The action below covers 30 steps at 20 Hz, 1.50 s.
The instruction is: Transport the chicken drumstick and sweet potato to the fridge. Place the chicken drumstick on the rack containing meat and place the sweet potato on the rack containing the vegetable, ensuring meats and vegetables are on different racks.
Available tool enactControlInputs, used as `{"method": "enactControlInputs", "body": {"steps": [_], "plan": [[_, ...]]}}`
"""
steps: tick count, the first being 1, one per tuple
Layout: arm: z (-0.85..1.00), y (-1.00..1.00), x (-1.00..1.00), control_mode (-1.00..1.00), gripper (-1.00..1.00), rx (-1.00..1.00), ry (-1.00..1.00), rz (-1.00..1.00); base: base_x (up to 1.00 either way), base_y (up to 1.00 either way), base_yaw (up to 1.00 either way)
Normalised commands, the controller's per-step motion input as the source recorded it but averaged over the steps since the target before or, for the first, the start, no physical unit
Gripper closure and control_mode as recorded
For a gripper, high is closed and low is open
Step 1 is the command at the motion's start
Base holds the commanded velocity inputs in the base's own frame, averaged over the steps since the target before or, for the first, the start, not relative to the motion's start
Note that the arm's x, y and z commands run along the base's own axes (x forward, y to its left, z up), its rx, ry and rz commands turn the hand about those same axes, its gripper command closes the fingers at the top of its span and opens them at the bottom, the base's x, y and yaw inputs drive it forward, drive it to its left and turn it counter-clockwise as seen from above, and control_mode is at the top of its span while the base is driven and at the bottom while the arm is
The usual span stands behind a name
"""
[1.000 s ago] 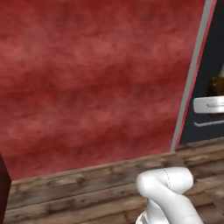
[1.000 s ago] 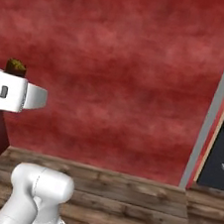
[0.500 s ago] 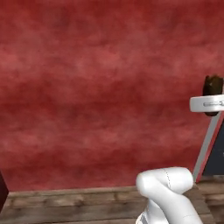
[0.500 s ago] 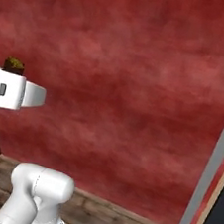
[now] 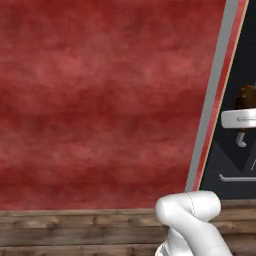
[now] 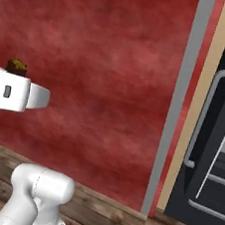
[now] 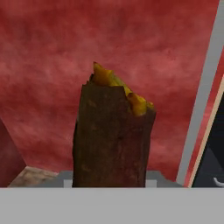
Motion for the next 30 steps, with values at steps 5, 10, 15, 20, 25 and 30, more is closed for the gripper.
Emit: {"method": "enactControlInputs", "body": {"steps": [5, 10, 15, 20, 25, 30], "plan": [[0.0, 0.0, 0.0, 1.0, 1.0, 0.0, 0.0, 0.0, -0.69, -0.29, -0.17], [0.0, 0.0, 0.0, 1.0, 1.0, 0.0, 0.0, 0.0, -0.29, -0.75, -0.11], [0.0, 0.0, 0.0, 1.0, 1.0, 0.0, 0.0, 0.0, 0.44, -0.74, -0.01], [0.0, 0.0, 0.0, 1.0, 1.0, 0.0, 0.0, 0.0, 0.57, -0.36, 0.08], [0.0, 0.0, 0.0, 1.0, 1.0, 0.0, 0.0, 0.0, -0.37, -0.42, 0.03], [0.0, 0.0, 0.0, 1.0, 1.0, 0.0, 0.0, 0.0, -0.57, -0.86, 0.0]]}}
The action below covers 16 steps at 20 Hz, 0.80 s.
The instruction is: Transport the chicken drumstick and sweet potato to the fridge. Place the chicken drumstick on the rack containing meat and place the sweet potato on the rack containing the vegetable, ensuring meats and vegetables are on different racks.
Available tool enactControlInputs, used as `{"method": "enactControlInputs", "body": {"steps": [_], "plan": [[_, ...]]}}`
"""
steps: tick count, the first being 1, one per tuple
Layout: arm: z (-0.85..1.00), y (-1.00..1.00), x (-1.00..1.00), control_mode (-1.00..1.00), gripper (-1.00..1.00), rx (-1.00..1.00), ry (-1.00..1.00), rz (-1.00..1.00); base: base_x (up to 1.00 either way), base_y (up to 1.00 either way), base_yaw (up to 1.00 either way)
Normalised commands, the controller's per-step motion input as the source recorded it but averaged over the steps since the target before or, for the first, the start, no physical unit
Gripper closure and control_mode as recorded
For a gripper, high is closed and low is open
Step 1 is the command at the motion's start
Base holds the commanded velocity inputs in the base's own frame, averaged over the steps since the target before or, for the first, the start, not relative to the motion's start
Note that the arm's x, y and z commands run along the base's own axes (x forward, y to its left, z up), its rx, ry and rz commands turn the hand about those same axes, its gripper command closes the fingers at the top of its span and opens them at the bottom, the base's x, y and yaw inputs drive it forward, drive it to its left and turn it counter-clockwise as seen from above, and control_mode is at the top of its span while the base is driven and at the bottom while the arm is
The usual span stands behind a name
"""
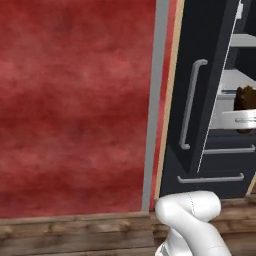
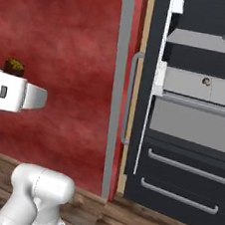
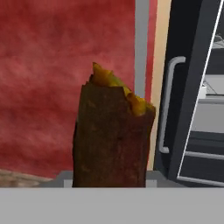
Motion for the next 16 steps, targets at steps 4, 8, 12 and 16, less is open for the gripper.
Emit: {"method": "enactControlInputs", "body": {"steps": [4, 8, 12, 16], "plan": [[0.0, 0.0, 0.0, 1.0, 1.0, 0.0, 0.0, 0.0, -0.36, -1.0, 0.0], [0.0, 0.0, 0.0, 1.0, 1.0, 0.0, 0.0, 0.0, 0.12, -1.0, 0.07], [0.0, 0.0, 0.0, 1.0, 1.0, 0.0, 0.0, 0.0, 0.26, -0.74, 0.07], [0.0, 0.0, 0.0, 1.0, 1.0, 0.0, 0.0, 0.0, 0.52, -0.22, 0.01]]}}
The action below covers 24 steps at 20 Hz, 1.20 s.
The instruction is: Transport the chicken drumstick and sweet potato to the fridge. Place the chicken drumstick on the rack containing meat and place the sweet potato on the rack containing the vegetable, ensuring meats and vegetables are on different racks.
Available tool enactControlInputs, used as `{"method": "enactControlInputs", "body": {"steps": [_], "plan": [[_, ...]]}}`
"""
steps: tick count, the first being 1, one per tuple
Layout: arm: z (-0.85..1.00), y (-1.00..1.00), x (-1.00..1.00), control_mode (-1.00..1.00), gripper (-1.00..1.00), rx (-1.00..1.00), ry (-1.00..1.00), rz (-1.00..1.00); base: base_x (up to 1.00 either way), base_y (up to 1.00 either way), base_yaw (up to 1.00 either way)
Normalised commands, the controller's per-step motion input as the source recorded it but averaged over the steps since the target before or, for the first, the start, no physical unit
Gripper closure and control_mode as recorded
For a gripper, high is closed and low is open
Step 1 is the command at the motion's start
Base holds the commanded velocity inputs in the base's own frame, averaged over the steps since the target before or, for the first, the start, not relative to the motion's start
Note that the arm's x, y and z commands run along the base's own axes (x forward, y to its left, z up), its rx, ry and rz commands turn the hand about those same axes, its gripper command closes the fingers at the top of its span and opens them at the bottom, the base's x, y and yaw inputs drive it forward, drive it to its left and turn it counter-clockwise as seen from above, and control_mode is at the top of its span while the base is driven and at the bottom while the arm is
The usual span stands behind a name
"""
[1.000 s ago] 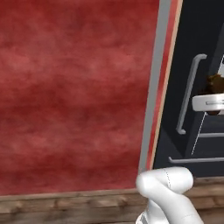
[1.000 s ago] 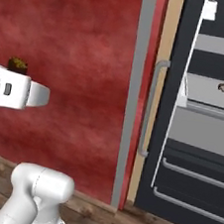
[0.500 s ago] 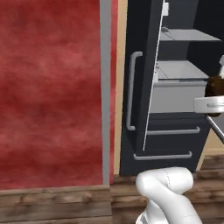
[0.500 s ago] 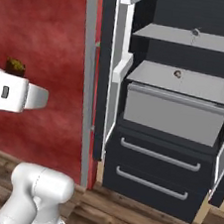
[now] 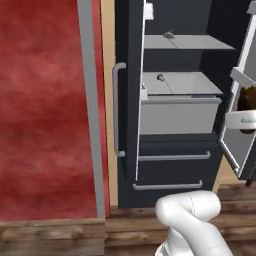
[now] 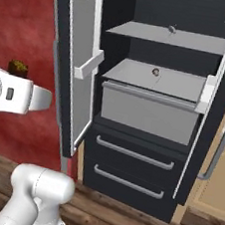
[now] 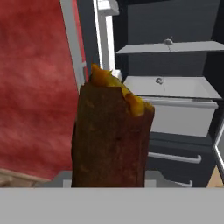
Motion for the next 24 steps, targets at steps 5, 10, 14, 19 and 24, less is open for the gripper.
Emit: {"method": "enactControlInputs", "body": {"steps": [5, 10, 14, 19, 24], "plan": [[0.0, 0.0, 0.0, 1.0, 1.0, 0.0, 0.0, 0.0, 0.61, -0.1, 0.0], [0.0, 0.0, 0.0, 1.0, 1.0, 0.0, 0.0, 0.0, 0.53, -0.62, 0.0], [0.0, 0.0, 0.0, 1.0, 1.0, 0.0, 0.0, 0.0, 0.87, -0.13, -0.04], [0.0, 0.0, 0.0, 1.0, 1.0, 0.0, 0.0, 0.0, 0.97, 0.0, -0.08], [0.0, 0.0, 0.0, 1.0, 1.0, 0.0, 0.0, 0.0, 0.72, -0.39, -0.01]]}}
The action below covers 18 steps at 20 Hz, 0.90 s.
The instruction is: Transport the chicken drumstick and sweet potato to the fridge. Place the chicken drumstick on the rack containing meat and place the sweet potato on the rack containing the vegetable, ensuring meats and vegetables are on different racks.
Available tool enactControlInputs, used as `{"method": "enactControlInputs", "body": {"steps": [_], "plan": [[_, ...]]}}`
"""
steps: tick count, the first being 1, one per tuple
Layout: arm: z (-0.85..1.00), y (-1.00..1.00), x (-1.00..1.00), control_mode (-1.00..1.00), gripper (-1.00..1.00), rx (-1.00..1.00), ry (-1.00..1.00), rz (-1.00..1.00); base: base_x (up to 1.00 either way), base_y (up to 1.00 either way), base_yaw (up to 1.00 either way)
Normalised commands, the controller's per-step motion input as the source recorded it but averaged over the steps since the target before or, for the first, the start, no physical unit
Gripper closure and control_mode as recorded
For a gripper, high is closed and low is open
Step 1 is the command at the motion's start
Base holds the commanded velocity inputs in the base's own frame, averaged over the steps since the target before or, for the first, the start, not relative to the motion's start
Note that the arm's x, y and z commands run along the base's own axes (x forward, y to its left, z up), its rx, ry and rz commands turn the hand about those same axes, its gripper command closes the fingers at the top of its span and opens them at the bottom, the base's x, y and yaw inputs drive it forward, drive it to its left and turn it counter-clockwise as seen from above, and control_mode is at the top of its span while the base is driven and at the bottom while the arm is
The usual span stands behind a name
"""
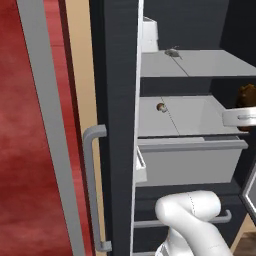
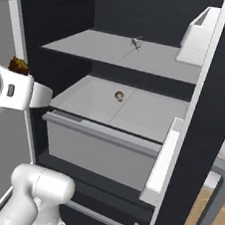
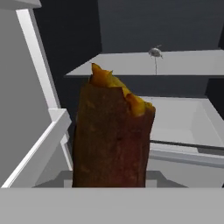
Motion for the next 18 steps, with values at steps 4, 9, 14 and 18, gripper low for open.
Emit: {"method": "enactControlInputs", "body": {"steps": [4, 9, 14, 18], "plan": [[0.0, 0.0, 0.0, 1.0, 1.0, 0.0, 0.0, 0.0, 0.79, -0.07, -0.01], [0.0, 0.0, 0.0, 1.0, 1.0, 0.0, 0.0, 0.0, 0.54, -0.06, -0.03], [0.0, 0.0, 0.0, 1.0, 1.0, 0.0, 0.0, 0.0, 0.42, -0.07, -0.04], [0.0, 0.0, 0.0, 1.0, 1.0, 0.0, 0.0, 0.0, 0.32, -0.03, -0.18]]}}
